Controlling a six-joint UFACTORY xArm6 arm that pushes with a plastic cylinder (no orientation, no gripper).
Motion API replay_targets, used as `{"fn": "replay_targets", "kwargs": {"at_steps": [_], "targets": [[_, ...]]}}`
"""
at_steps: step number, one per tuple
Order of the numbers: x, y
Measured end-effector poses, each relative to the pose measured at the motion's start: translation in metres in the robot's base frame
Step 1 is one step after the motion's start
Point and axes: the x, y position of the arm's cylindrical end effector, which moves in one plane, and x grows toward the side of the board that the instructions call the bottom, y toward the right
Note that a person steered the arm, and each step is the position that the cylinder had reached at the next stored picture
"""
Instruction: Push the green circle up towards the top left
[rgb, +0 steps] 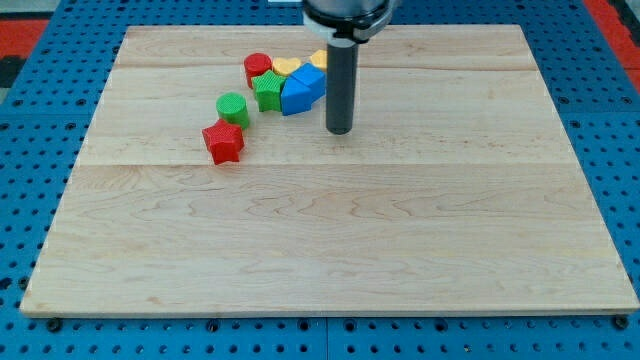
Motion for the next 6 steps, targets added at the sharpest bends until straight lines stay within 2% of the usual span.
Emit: {"fn": "replay_targets", "kwargs": {"at_steps": [1, 4, 6], "targets": [[0.0, -0.006], [-0.004, -0.103], [-0.051, -0.138]]}}
